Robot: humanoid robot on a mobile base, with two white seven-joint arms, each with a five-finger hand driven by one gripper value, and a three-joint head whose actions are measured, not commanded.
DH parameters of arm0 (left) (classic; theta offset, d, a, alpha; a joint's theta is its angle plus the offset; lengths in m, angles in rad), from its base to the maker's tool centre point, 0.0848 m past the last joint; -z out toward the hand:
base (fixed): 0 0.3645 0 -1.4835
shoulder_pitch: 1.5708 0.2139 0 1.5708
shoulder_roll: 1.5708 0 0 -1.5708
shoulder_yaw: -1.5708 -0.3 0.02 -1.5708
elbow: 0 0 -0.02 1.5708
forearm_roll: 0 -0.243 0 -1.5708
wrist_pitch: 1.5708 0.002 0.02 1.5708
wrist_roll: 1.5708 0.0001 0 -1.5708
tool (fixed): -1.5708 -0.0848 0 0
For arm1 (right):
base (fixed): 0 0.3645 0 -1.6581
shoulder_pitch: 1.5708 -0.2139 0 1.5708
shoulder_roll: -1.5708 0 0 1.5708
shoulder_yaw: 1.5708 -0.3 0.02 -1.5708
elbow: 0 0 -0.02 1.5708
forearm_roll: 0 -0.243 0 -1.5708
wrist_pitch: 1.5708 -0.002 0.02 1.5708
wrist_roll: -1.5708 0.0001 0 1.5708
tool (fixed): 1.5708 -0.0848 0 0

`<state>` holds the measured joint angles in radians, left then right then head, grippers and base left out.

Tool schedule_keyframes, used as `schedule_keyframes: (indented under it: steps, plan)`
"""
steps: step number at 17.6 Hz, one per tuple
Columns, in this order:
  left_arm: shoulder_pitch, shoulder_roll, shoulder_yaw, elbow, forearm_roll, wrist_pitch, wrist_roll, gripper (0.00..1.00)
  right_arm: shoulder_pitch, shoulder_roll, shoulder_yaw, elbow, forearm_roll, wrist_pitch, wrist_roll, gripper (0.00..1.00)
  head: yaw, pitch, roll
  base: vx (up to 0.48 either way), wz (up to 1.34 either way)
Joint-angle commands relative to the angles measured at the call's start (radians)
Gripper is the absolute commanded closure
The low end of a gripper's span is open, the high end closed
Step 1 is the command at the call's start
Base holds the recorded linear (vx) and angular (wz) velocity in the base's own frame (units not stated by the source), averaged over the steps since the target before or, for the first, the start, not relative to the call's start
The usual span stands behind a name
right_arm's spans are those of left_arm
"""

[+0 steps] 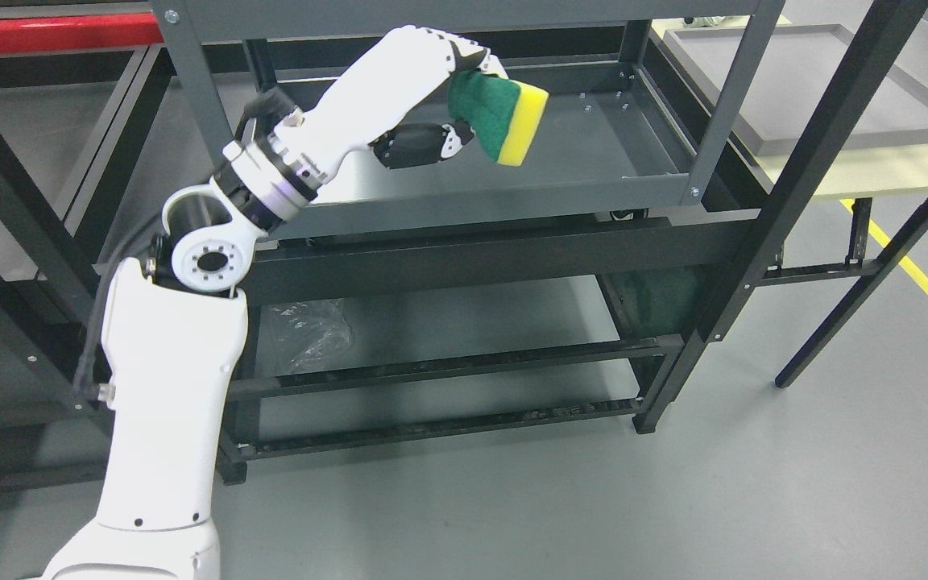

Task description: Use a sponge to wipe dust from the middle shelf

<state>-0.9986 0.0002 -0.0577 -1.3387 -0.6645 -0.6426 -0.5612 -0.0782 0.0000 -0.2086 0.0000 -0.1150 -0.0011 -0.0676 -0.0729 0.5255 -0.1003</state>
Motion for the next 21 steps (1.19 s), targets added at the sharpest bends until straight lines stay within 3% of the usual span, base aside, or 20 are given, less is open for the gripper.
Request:
schedule_keyframes:
  steps: [1,5,13,21]
  plan:
    - [-0.162,0.017,-0.014,0.019,-0.128,-0.002,-0.087,1.0,0.001,-0.017,0.0,-0.017,0.0,0.073,-0.005,0.0,0.0,0.0,0.0,0.041,-0.06]
    - [-0.207,0.02,-0.014,0.018,-0.211,-0.012,-0.152,1.0,0.0,-0.017,0.0,-0.017,0.0,0.072,-0.005,0.0,0.0,0.0,0.0,0.053,-0.1]
    - [-0.173,0.202,0.022,0.018,-0.221,-0.04,-0.154,0.99,0.001,-0.017,0.0,-0.017,0.0,0.072,-0.005,0.0,0.0,0.0,0.0,0.079,-0.09]
    - [-0.201,0.287,0.013,0.036,-0.221,-0.054,-0.157,0.99,0.001,-0.017,0.0,-0.017,0.0,0.072,-0.005,0.0,0.0,0.0,0.0,0.08,0.04]
